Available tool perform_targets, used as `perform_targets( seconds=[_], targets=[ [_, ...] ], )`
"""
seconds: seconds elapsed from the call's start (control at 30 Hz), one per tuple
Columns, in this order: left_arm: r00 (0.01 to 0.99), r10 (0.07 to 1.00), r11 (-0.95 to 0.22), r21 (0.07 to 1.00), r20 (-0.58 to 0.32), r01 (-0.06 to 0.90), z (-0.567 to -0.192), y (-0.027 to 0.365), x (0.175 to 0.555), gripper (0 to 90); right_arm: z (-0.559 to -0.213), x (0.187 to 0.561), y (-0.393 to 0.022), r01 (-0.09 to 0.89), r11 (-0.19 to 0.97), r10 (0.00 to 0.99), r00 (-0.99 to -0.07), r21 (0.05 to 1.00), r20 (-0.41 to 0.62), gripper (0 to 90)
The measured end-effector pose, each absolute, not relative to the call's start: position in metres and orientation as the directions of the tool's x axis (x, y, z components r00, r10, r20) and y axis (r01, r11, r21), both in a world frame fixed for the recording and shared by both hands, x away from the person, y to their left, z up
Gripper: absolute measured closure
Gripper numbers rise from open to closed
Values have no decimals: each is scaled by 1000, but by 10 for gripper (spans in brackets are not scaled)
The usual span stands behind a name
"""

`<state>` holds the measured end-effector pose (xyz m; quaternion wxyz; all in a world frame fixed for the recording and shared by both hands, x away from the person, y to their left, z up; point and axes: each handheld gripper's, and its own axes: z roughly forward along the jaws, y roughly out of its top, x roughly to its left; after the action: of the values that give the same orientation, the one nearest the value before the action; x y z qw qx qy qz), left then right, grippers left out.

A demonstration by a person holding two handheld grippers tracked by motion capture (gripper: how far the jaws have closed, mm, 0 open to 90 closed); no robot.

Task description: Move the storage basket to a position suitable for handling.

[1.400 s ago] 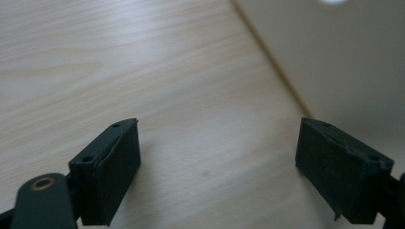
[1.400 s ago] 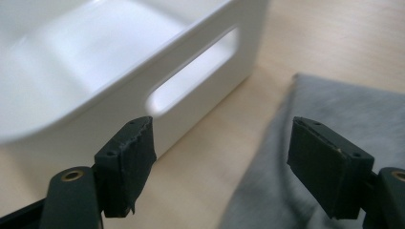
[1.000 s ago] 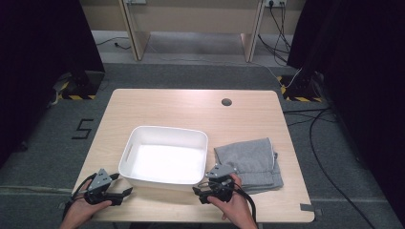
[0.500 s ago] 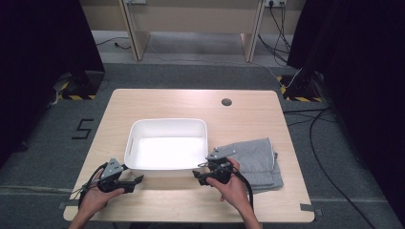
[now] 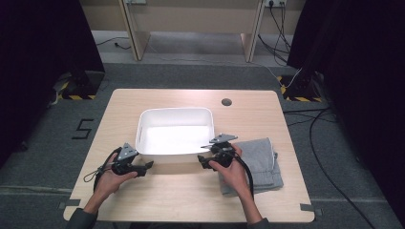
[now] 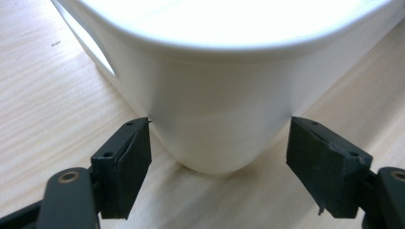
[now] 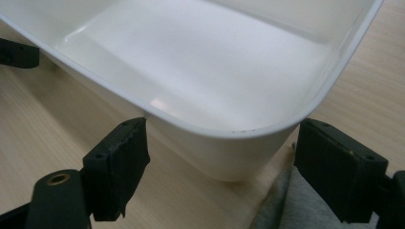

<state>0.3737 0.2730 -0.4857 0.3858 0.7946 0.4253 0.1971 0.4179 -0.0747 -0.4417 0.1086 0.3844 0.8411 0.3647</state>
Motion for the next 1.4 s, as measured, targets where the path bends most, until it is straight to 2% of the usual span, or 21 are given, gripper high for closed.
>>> perform_targets(
  seconds=[0.83,1.1,1.27,1.4],
  targets=[
    [542,840,-306,794,-35,526,-485,269,384,211,-444,425,-79,571,409,740,-664,712,108,214],
    [541,840,-301,795,-40,526,-486,269,384,207,-445,422,-76,561,425,746,-662,710,76,213],
    [532,839,-242,800,-111,549,-484,272,383,215,-444,424,-84,566,398,744,-659,722,107,263],
    [499,849,-191,782,-171,594,-480,280,370,171,-432,416,-103,570,358,753,-645,740,132,258]
  ],
)
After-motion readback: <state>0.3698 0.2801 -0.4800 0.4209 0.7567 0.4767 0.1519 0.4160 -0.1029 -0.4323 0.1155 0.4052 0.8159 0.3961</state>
